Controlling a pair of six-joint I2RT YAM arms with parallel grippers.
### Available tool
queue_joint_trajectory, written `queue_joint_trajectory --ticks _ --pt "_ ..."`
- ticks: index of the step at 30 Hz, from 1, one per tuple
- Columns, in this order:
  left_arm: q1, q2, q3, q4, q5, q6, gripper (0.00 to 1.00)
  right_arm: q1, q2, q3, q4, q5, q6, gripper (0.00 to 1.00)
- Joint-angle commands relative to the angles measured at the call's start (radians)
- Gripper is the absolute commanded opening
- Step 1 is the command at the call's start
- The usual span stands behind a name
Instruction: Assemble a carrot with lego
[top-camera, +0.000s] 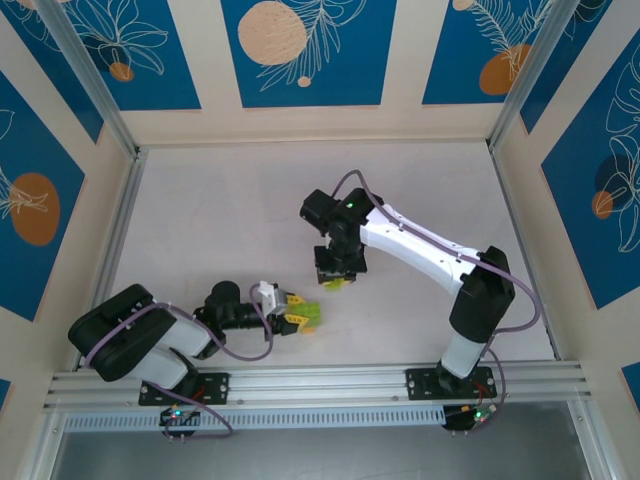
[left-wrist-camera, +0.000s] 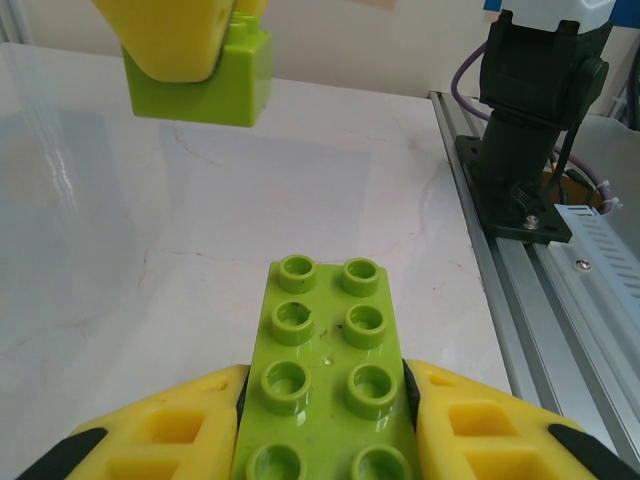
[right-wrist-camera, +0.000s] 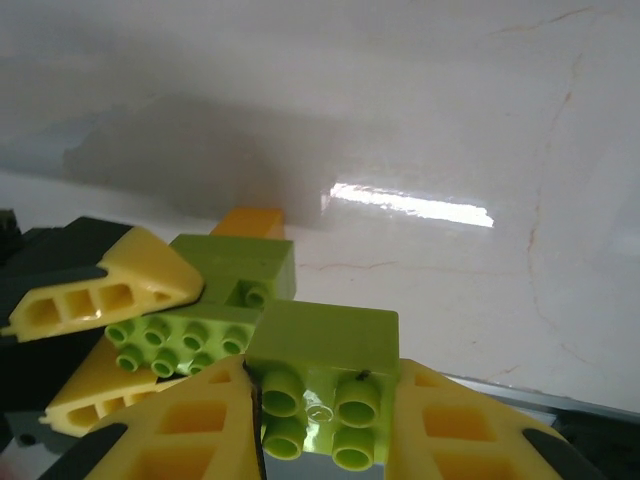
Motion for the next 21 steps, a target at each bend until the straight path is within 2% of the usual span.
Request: queue_joint_trajectory --ticks 1,21 --pt "-0.015 0.01 0.014 -0.04 0.016 0.028 0.29 0.036 0.022 0.037 -0.05 -0.053 0.021 0.23" --pt "-0.02 0.0 0.02 -0.058 0.005 0.028 0.29 0.105 0.039 -0.041 0.033 -0.075 0.095 0.22"
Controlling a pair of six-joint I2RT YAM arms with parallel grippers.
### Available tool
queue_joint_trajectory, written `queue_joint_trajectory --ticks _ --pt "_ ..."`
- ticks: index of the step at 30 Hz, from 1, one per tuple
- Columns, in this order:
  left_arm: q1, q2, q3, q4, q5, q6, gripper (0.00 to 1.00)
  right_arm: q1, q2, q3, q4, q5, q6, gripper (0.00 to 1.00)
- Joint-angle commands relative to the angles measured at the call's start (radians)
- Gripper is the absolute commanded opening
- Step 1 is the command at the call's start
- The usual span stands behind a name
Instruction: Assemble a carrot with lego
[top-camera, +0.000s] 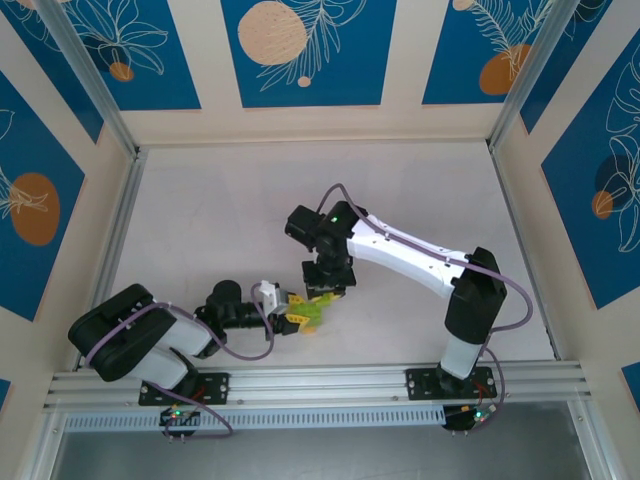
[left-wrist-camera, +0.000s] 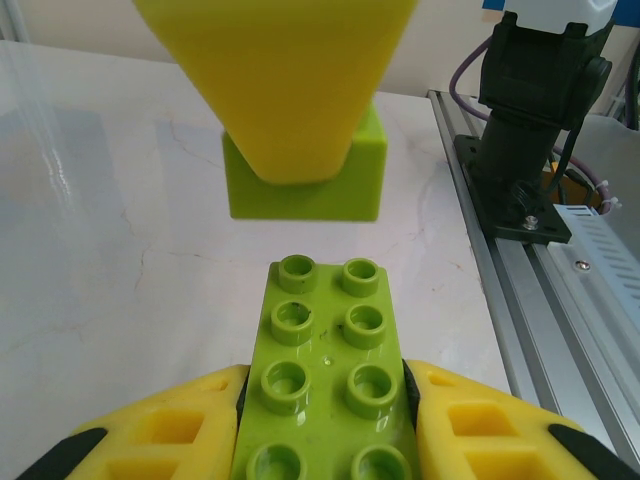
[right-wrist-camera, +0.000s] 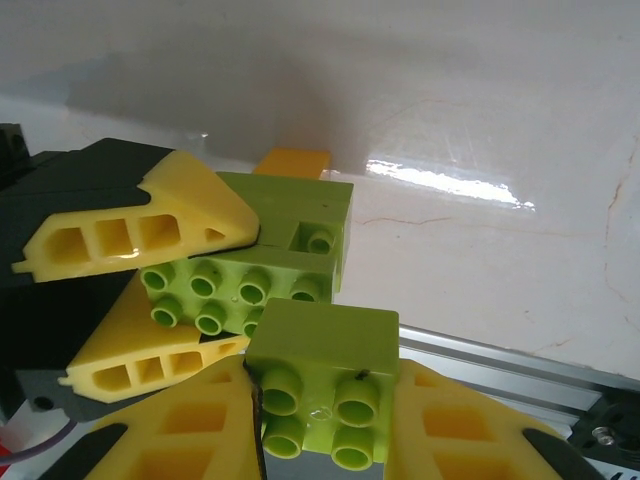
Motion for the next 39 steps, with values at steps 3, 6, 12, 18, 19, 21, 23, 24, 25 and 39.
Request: queue_joint_trajectory --ticks 3,6,12,18,19,21,23,24,25,39 --pt "-0.014 0.0 0.009 -0.043 0.003 0.027 0.29 0.02 0.023 -0.028 0.014 -0.026 0.051 0.21" --pt "-0.014 0.0 0.014 -0.048 0.003 0.027 0.29 0.023 0.022 -0.046 0.024 -0.026 0.064 0.21" --pt "-0.014 -0.002 0.012 -0.048 0.002 0.027 0.28 0.026 0.016 -0.086 0.048 -0.032 0.08 0.21" --pt "-0.014 -0.003 0.011 -0.048 0.0 0.027 0.28 0.025 0.017 -0.116 0.064 -0.028 0.084 0.21" --pt "-0.015 -0.003 0.011 -0.049 0.0 0.027 0.28 0.024 0.016 -0.121 0.066 -0.03 0.086 0.21" --pt "-0.016 -0.002 0.011 -0.049 -0.002 0.027 0.28 0.023 0.016 -0.128 0.073 -0.034 0.09 0.21" --pt "-0.015 -0.002 0.014 -0.05 -0.004 0.028 0.28 0.026 0.017 -0.139 0.082 -0.036 0.098 0.21" --pt "-0.016 -0.002 0.013 -0.05 -0.004 0.027 0.28 0.027 0.017 -0.145 0.087 -0.039 0.102 0.21" --pt "-0.016 -0.003 0.014 -0.053 -0.004 0.027 0.28 0.029 0.016 -0.151 0.09 -0.039 0.106 0.21" --pt "-0.015 -0.003 0.016 -0.06 -0.007 0.027 0.28 0.054 0.045 -0.195 0.109 0.009 0.118 0.22"
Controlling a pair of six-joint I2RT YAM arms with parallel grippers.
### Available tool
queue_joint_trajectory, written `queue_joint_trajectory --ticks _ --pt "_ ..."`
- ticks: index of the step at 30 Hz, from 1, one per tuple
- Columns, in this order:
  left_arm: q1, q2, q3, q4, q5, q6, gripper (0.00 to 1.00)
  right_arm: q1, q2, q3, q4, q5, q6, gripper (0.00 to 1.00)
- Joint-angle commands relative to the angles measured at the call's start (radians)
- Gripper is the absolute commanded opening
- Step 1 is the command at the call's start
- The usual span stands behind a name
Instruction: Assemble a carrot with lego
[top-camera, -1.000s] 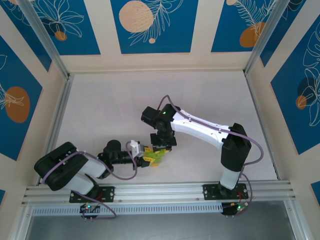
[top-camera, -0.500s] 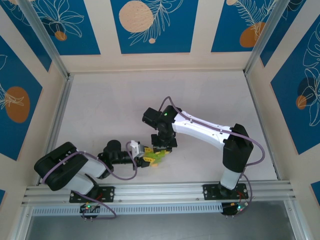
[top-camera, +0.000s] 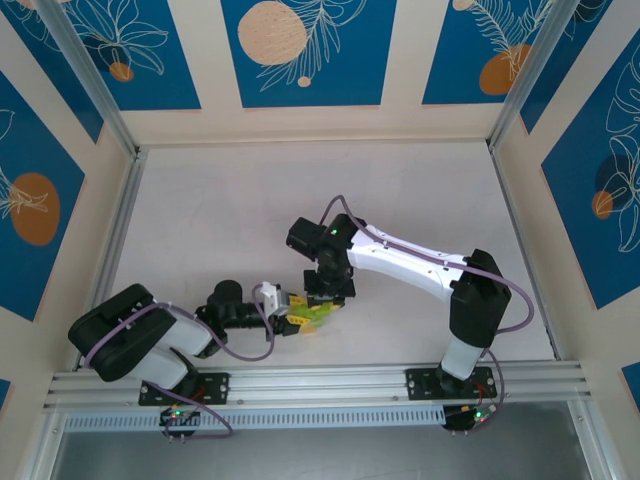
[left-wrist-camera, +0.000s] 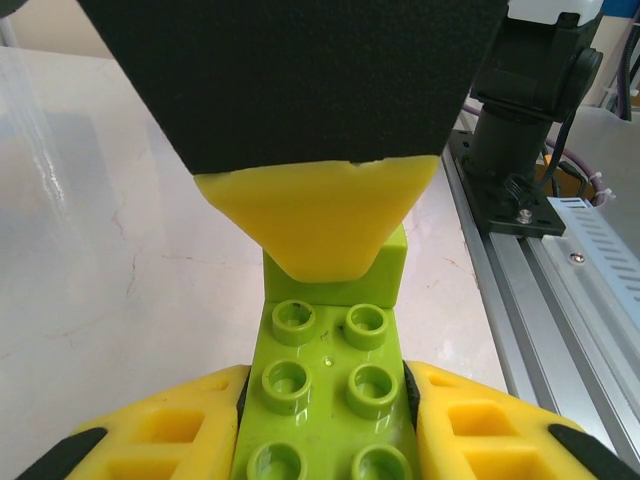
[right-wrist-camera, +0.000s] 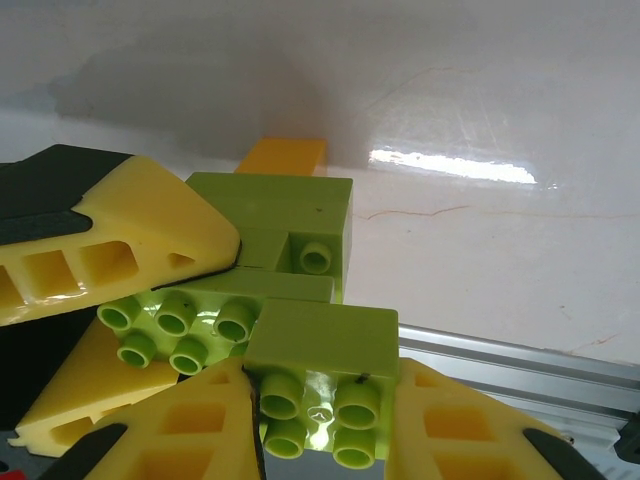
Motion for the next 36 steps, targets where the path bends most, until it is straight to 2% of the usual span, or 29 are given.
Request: queue_joint_trajectory --ticks 1,5,10,15,18,25,29,36 --pt "-0.008 -0.004 0.011 -0.048 -0.013 0.004 0.28 0.031 0.072 -0.072 0.013 0.029 0.022 0.22" --pt "-0.008 -0.004 0.012 -0.051 -0.013 0.005 0.28 0.033 0.075 -0.079 0.023 0.037 0.015 0.25" --pt "-0.009 -0.004 0.012 -0.052 -0.014 0.005 0.28 0.033 0.068 -0.031 0.009 0.061 -0.009 0.34" --pt "-0.009 -0.003 0.016 -0.057 -0.014 0.007 0.28 0.032 0.038 0.047 -0.007 0.1 -0.048 0.56" --pt "-0.008 -0.001 0.018 -0.061 -0.015 0.008 0.28 0.029 0.022 0.091 -0.024 0.123 -0.067 0.63" --pt "-0.011 -0.003 0.021 -0.069 -0.005 0.01 0.37 0.007 -0.023 0.133 -0.055 0.163 -0.096 0.66" --pt "-0.013 -0.004 0.021 -0.074 0.009 0.01 0.5 -0.016 -0.05 0.113 -0.064 0.168 -0.102 0.65" --pt "-0.015 -0.007 0.024 -0.083 0.019 0.011 0.58 -0.042 -0.097 0.05 -0.07 0.177 -0.096 0.65"
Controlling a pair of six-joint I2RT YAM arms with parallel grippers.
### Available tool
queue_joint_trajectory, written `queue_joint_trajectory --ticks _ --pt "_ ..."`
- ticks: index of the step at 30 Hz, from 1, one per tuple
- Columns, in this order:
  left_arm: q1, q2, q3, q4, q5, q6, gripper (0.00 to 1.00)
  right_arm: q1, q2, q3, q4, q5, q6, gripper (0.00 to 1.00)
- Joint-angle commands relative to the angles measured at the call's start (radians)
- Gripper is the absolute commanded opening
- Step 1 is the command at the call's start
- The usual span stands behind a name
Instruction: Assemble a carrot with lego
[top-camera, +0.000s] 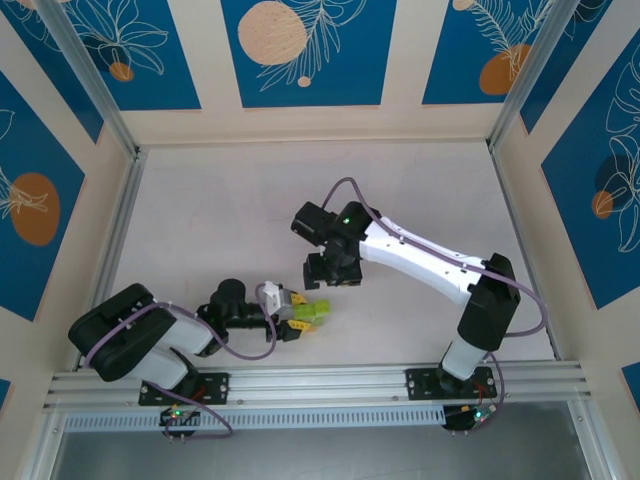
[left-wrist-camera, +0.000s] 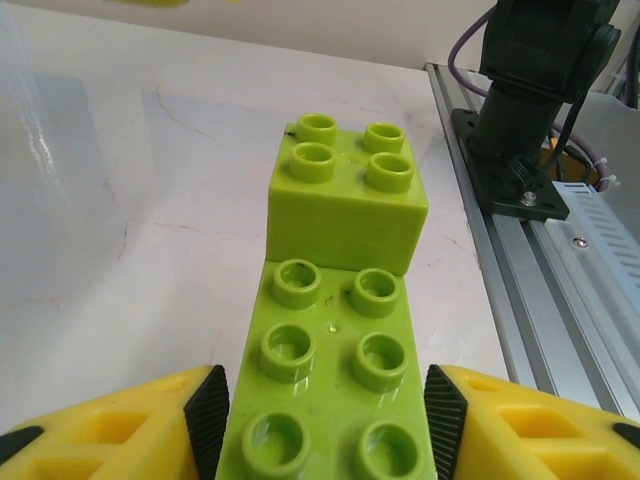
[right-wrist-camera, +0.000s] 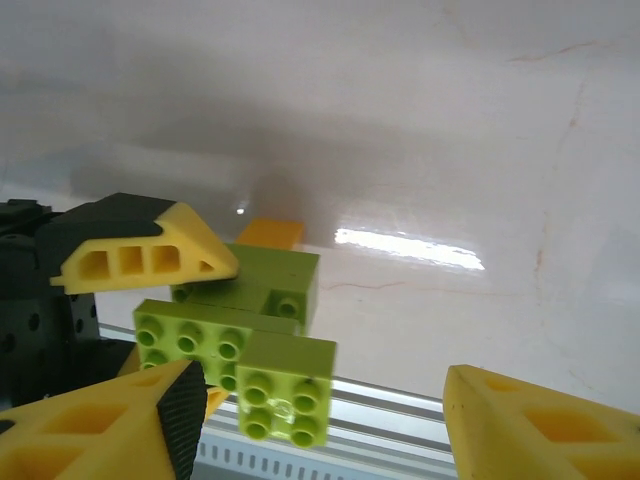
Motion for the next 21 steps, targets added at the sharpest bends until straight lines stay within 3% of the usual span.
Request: queue_joint_trajectory --ticks 1,3,4,6,7,8,14,21 --pt "-0.013 -0.009 0.011 -0.008 0.021 0.011 0.58 -0.002 -0.039 -0.036 -0.031 0.004 -0.006 0.65" --pt "-0.012 -0.016 0.004 -0.004 0.008 0.009 0.63 0.005 -0.057 -0.068 -0.034 -0.006 -0.006 0.65" --pt "-0.013 -0.022 0.002 -0.002 0.006 0.007 0.76 0.009 -0.07 -0.082 -0.035 -0.008 -0.007 0.65" --pt "-0.014 -0.032 -0.002 -0.001 0.009 0.002 0.81 0.028 -0.11 -0.127 -0.035 -0.009 -0.009 0.65" --pt "-0.013 -0.035 -0.002 0.0 0.015 0.0 0.96 0.035 -0.132 -0.146 -0.031 -0.009 -0.006 0.65" --pt "-0.014 -0.036 -0.002 0.0 0.023 -0.002 0.99 0.043 -0.16 -0.166 -0.024 -0.011 -0.003 0.65" --pt "-0.014 -0.041 -0.002 -0.005 0.024 -0.006 0.99 0.073 -0.261 -0.261 0.039 -0.074 0.017 0.65" --pt "-0.013 -0.052 -0.01 0.005 -0.018 -0.009 0.99 0.124 -0.182 -0.274 0.054 -0.093 0.028 0.64"
